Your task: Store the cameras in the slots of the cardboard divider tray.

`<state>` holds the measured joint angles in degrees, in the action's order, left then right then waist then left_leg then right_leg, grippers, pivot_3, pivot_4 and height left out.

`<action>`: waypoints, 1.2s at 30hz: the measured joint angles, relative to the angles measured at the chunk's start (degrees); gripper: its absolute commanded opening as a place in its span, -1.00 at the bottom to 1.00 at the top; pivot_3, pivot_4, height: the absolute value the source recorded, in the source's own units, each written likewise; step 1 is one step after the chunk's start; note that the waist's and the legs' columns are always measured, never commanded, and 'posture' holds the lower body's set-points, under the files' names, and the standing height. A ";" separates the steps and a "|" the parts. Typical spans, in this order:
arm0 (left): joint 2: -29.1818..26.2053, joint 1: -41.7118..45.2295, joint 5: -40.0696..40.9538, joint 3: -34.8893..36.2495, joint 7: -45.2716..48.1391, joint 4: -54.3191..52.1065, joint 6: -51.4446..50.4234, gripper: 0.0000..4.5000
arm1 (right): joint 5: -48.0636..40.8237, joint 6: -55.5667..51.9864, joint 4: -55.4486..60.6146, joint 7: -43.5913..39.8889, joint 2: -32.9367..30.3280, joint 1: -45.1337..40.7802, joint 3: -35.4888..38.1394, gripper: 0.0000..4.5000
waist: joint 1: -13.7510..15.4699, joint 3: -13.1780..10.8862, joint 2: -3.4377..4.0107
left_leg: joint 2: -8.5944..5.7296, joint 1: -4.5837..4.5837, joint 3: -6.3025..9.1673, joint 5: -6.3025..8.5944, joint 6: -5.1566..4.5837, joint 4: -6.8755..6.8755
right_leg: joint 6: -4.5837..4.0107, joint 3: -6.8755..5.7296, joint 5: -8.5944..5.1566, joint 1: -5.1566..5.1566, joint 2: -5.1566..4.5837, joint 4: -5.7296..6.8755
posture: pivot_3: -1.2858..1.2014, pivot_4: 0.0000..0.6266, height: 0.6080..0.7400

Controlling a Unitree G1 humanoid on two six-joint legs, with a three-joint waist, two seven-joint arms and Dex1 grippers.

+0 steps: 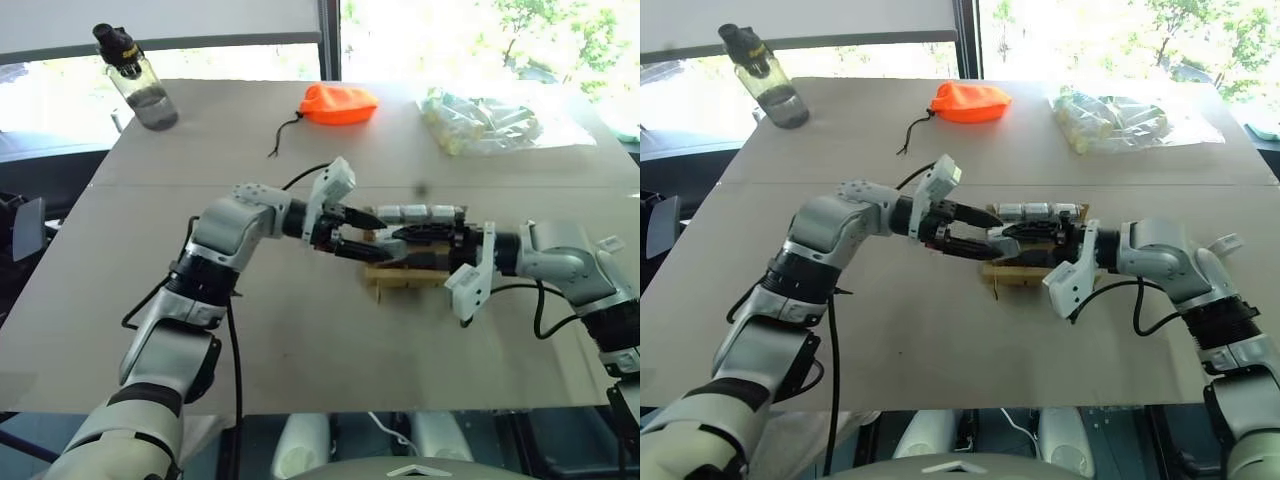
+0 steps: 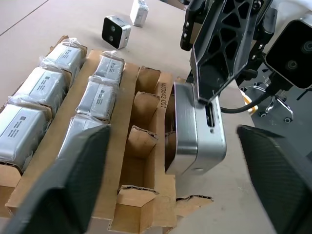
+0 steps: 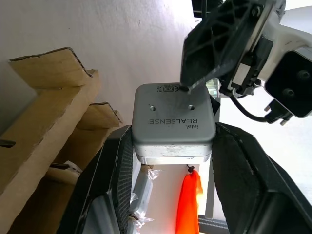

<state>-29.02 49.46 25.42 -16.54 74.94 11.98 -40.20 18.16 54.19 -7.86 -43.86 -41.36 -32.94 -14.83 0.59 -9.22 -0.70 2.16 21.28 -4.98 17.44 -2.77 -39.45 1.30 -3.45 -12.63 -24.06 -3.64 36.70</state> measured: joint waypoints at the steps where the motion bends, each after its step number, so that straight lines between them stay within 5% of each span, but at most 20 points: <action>1: 0.07 0.00 -0.24 0.00 0.13 0.00 0.08 0.02 | -0.02 -0.18 0.00 0.00 -0.03 -0.03 -0.02 -0.21 | 0.00 0.00 0.00 | 0.00 0.00 0.00 0.00 0.00 0.00 | 0.00 -0.01 0.00 0.00 0.00 0.00 | 0.03 -0.52 1.00; 4: 0.39 0.00 -0.55 0.01 1.14 -0.10 0.44 -0.62 | -0.08 -1.17 -0.01 0.01 -0.19 -0.03 -0.07 -0.21 | 0.01 0.00 0.00 | 0.00 0.00 0.01 0.00 0.00 0.00 | 0.00 -0.01 0.00 0.00 0.00 0.00 | 0.03 -0.52 1.00; 9: 0.39 0.00 -0.82 0.15 1.16 -0.15 0.65 -0.69 | -0.39 -3.52 1.22 -0.03 -0.23 0.44 -0.20 -0.21 | 0.01 0.00 0.00 | 0.00 0.00 0.01 0.00 0.00 0.00 | 0.00 0.00 0.00 0.00 0.00 0.01 | 0.03 -0.52 1.00; 10: 0.40 0.03 -0.94 0.19 1.20 -0.15 0.64 -0.69 | -0.64 -4.93 2.23 -0.08 -0.30 0.96 -0.19 0.27 | 0.03 0.00 0.00 | 0.00 0.00 0.03 0.00 0.00 0.00 | 0.00 -0.01 0.00 0.00 0.00 0.01 | 0.03 -0.52 1.00; 14: 0.83 0.14 -1.58 0.18 1.25 -0.06 0.96 -0.69 | -5.11 -10.45 6.15 -0.33 -1.51 5.20 0.49 0.98 | 0.27 0.00 0.00 | -0.02 0.08 0.12 0.00 0.00 -0.01 | 0.00 -0.11 0.00 0.00 -0.06 -0.01 | 0.03 -0.52 1.00; 19: 1.69 0.38 -2.79 0.33 1.49 0.10 5.01 -0.69 | -16.58 -17.63 11.03 -2.06 -6.21 15.42 5.75 0.98 | 0.30 0.00 -0.03 | -0.04 0.36 0.39 0.00 0.00 -0.14 | 0.00 -0.32 0.01 -0.07 -0.10 -0.05 | 0.03 -0.52 1.00; 25: 1.87 -1.38 -5.94 -0.09 2.27 -0.03 13.17 -0.69 | -48.40 -46.03 22.92 -5.05 -10.21 38.66 20.65 0.98 | 0.36 -0.01 -0.04 | -0.06 0.45 0.62 0.01 -0.02 -0.18 | -0.02 -0.46 0.02 -0.04 -0.11 -0.04 | 0.03 -0.52 1.00; 29: 3.25 -2.08 -9.63 -2.20 1.70 0.57 18.97 -0.69 | -61.92 -53.96 26.61 -9.93 -7.84 52.27 29.53 0.98 | 0.70 0.02 -0.08 | -0.07 0.39 0.85 0.02 -0.05 -0.21 | -0.02 -0.51 0.01 0.19 -0.06 -0.11 | 0.03 -0.52 1.00; 36: 4.66 -2.40 -14.79 -4.27 -0.41 2.42 21.93 -0.69 | -65.44 -52.31 20.52 -20.71 -0.03 59.67 39.56 0.98 | 0.30 0.02 -0.08 | -0.04 0.35 0.76 0.21 -0.39 -0.34 | -0.01 -0.47 0.01 0.20 0.00 -0.12 | 0.03 -0.52 1.00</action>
<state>-24.36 47.05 10.62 -20.81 74.53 14.39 -18.28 -47.28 1.87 12.66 -64.56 -41.39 26.73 24.74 0.90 -9.20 -0.79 2.12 21.63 -4.22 17.64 -3.17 -39.79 1.28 -3.92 -12.62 -23.86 -3.64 36.58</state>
